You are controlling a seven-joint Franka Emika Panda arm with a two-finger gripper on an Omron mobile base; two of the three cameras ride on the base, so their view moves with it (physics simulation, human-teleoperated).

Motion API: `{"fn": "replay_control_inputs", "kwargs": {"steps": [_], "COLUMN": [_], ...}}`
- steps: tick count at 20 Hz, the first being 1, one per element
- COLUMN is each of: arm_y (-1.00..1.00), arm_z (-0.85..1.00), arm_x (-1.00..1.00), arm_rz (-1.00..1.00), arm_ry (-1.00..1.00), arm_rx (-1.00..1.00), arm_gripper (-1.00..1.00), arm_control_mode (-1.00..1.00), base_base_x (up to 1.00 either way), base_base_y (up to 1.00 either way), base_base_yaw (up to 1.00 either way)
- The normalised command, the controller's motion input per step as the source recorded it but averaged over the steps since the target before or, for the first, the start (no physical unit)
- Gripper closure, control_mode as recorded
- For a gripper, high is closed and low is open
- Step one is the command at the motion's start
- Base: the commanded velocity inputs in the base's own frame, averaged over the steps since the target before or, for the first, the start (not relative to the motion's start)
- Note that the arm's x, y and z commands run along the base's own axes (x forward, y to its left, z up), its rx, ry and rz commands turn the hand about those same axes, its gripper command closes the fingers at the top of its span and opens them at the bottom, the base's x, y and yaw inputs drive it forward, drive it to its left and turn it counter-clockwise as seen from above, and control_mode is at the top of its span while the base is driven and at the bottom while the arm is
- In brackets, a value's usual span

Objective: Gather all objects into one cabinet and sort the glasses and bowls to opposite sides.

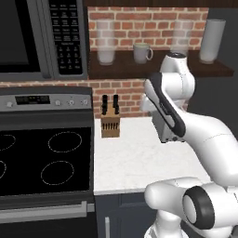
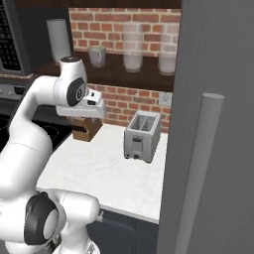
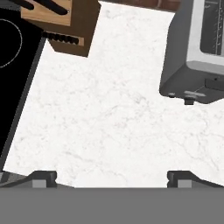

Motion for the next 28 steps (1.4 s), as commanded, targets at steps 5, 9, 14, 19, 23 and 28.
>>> {"fn": "replay_control_inputs", "kwargs": {"steps": [5,9,14,19,23,28], "arm_y": [0.0,0.0,-0.06,-0.08,0.0,0.0], "arm_z": [0.21,0.6,0.76,0.88,0.68,0.22], "arm_x": [-0.46,-0.12,0.25,0.63,0.63,0.71], "arm_rz": [0.07,0.07,0.09,0.06,0.01,0.0], "arm_ry": [-0.4,-0.41,-0.21,-0.07,0.0,0.0], "arm_rx": [0.0,0.01,0.05,0.05,0.03,0.01], "arm_gripper": [-1.0,-1.0,-1.0,-1.0,-1.0,-1.0], "arm_control_mode": [-1.0,-1.0,-1.0,-1.0,-1.0,-1.0], "base_base_x": [0.0,0.0,0.0,0.0,0.0,0.0], "base_base_y": [0.0,0.0,0.0,0.0,0.0,0.0], "base_base_yaw": [0.0,0.0,0.0,0.0,0.0,0.0]}}
